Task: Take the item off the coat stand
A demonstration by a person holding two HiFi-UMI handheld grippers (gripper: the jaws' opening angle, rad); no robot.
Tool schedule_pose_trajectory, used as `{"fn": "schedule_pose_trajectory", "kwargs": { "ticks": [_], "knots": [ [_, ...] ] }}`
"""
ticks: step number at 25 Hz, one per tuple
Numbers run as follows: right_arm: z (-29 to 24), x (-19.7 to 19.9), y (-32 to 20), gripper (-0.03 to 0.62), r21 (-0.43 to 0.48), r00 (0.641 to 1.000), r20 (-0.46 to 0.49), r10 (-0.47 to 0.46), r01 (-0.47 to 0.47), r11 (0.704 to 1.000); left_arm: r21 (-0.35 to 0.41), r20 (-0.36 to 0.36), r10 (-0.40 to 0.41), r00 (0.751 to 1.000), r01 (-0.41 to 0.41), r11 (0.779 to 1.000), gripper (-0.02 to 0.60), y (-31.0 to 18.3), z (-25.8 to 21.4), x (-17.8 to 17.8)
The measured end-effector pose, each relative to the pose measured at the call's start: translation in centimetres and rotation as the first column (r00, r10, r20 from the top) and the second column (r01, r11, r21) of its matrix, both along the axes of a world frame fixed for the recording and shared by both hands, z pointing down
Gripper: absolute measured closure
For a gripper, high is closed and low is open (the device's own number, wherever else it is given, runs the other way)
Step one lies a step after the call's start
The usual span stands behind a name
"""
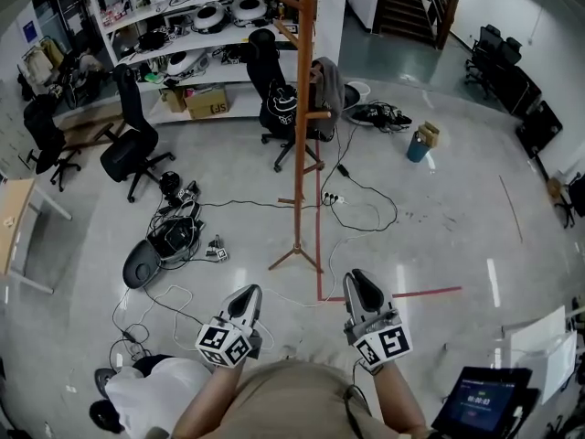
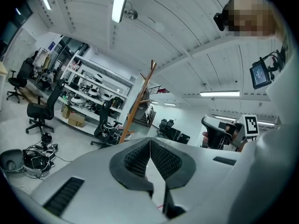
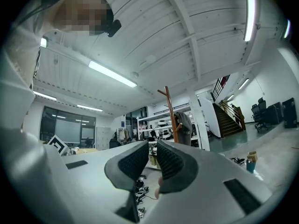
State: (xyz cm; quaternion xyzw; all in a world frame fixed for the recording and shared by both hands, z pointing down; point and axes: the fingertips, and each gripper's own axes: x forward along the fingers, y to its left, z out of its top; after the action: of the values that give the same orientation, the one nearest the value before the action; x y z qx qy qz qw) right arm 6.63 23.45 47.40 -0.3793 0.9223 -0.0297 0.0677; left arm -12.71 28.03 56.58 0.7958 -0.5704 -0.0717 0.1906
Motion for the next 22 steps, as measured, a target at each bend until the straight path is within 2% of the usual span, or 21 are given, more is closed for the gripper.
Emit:
{"fn": "schedule_pose_trajectory", "kwargs": {
  "ticks": [6,12,22],
  "knots": [
    [0.1,1.3,-3.2,0.555,-0.019,1.000,-0.001,-0.007,0.007,1.000,-0.013,0.000,-0.013,1.000,0.013,1.000,0.563,-2.7,-0.5,1.4],
    [-0.8,1.9,-6.1,0.554,-0.013,0.999,-0.017,-0.052,0.051,0.999,0.012,0.006,-0.044,0.999,0.044,0.999,0.563,-5.2,-2.3,2.5],
    [-0.1,3.1,-8.9,0.555,-0.024,0.993,-0.033,-0.109,0.108,0.994,0.000,0.001,-0.104,0.995,0.104,0.995,0.563,-6.5,-1.7,4.2]
  ]
}}
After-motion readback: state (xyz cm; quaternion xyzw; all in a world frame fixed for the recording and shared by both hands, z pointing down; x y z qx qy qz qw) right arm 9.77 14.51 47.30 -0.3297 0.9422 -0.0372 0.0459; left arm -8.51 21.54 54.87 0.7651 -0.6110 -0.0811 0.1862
